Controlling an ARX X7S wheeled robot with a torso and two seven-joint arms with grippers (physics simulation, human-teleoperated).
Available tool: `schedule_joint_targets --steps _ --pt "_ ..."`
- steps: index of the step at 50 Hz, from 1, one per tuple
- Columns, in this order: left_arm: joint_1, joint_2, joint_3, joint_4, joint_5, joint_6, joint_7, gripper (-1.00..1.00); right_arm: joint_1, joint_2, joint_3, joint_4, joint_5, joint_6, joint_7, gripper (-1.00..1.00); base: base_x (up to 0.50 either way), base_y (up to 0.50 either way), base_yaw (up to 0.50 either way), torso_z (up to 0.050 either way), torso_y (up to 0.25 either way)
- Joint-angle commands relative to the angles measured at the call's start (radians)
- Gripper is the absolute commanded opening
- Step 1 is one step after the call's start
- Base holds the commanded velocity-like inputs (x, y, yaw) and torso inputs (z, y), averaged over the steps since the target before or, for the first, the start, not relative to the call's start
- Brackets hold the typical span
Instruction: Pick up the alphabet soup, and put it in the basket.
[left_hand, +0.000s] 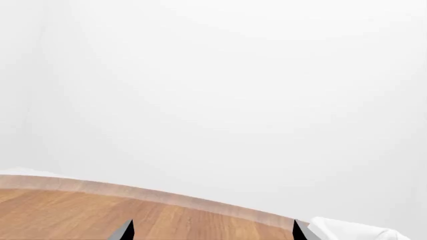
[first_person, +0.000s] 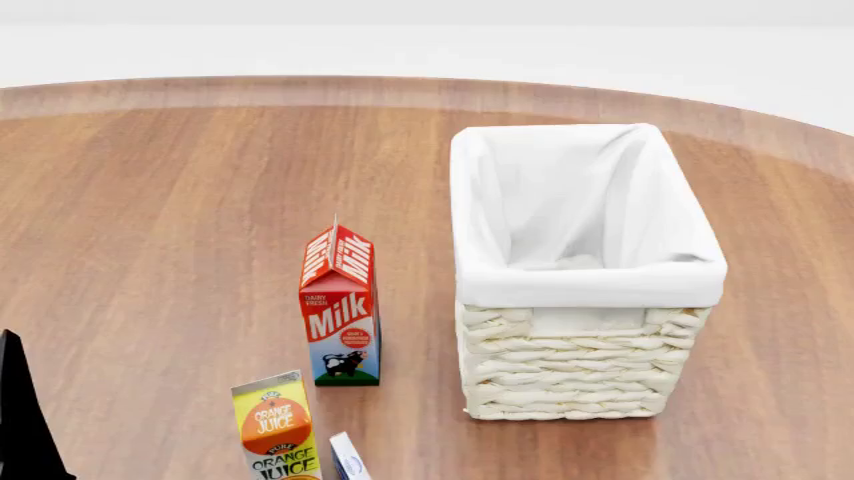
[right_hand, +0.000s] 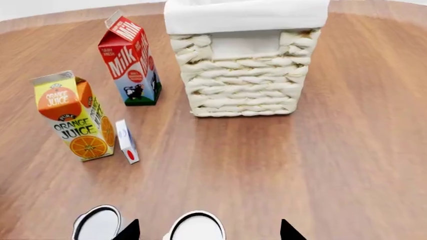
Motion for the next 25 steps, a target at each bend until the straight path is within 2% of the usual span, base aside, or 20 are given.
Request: schedule_joint_targets --steps 1,25 --pt "0.0 -0.006 0.002 0.001 -0.007 0.0 -0.005 1.0 0.094 -0.04 -0.054 0.087 0.002 0.032 -0.042 1.0 0.0 0.0 0.0 0.0 0.0" --pt "0.0 -0.018 -0.009 0.022 -0.036 -0.006 -0.027 1.0 0.158 -0.068 -0.105 0.174 -0.012 0.065 -0.083 1.0 0.0 0.0 0.0 0.0 0.0"
